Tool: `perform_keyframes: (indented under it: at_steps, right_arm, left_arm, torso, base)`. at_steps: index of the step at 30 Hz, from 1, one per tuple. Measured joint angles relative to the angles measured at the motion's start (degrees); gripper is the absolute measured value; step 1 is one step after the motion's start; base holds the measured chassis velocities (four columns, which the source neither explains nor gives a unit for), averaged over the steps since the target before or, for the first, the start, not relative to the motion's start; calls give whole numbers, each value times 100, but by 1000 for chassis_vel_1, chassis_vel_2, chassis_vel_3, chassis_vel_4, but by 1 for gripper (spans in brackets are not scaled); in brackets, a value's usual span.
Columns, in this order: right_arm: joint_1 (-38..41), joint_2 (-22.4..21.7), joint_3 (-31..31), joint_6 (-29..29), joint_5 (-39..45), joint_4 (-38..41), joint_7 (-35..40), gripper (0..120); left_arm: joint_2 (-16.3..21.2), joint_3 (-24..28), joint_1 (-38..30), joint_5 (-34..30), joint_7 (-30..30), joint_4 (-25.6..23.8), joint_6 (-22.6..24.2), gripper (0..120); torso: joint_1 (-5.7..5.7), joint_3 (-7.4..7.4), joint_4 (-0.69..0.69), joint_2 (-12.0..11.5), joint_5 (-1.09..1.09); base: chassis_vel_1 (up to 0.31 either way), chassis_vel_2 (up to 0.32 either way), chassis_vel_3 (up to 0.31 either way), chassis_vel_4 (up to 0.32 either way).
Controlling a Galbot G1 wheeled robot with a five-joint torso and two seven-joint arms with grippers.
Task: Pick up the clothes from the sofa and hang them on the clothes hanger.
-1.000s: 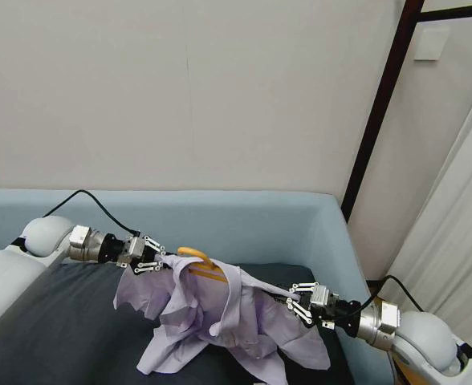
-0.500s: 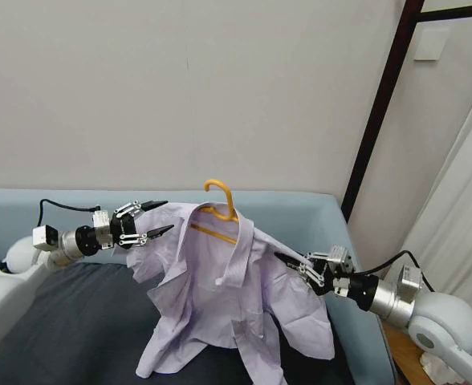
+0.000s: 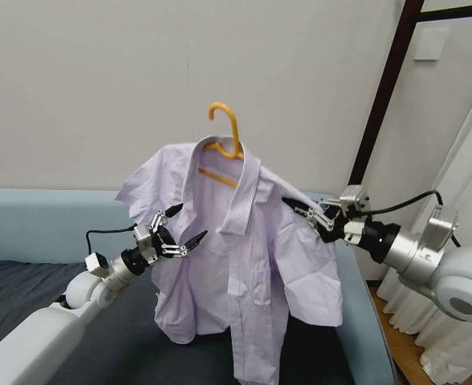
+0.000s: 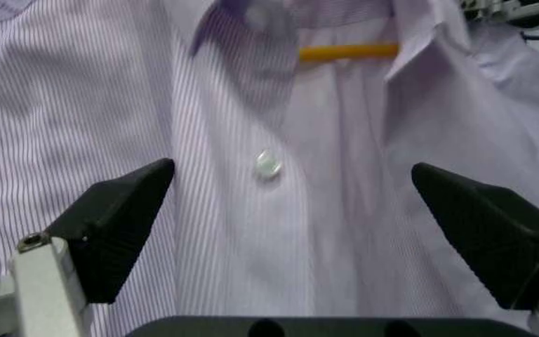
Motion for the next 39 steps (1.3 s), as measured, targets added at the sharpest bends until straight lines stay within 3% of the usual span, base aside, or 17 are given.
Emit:
perform_keyframes:
  at_steps: [6, 15, 22, 27, 35, 39]
  right_arm:
    - [198, -60, -3, -342, 226, 309, 474, 1]
    - [62, 0, -17, -345, 222, 433, 488, 1]
    - [-125, 124, -61, -297, 63, 354, 377, 1]
    - [-143, 172, -60, -270, 6, 264, 337, 1]
    - [-76, 185, -73, -230, -1, 213, 287, 1]
    - [-89, 180, -71, -228, -15, 177, 287, 1]
  left_arm:
    - [-83, -7, 94, -12, 98, -83, -8, 100]
    - [-214, 66, 121, -28, -15, -163, 1, 100]
    - [-393, 383, -318, -120, 566, 183, 117, 98]
    - [-402, 410, -425, -26, 660, 321, 137, 92]
    - [-433, 352, -371, -60, 429, 221, 64, 93]
    - [-311, 242, -406, -190, 836, 200, 34, 94]
  torso:
    - [0, 0, 0, 0, -2]
    - [0, 0, 1, 0, -2]
    - [0, 0, -1, 0, -1]
    - [0, 0, 1, 0, -1]
    - [0, 0, 1, 0, -3]
    - [0, 0, 0, 0, -2]
  base:
    - [0, 0, 0, 0]
    - [0, 0, 0, 0]
    - [0, 0, 0, 0]
    - [0, 0, 0, 0]
    - [0, 0, 0, 0]
    - [0, 0, 0, 0]
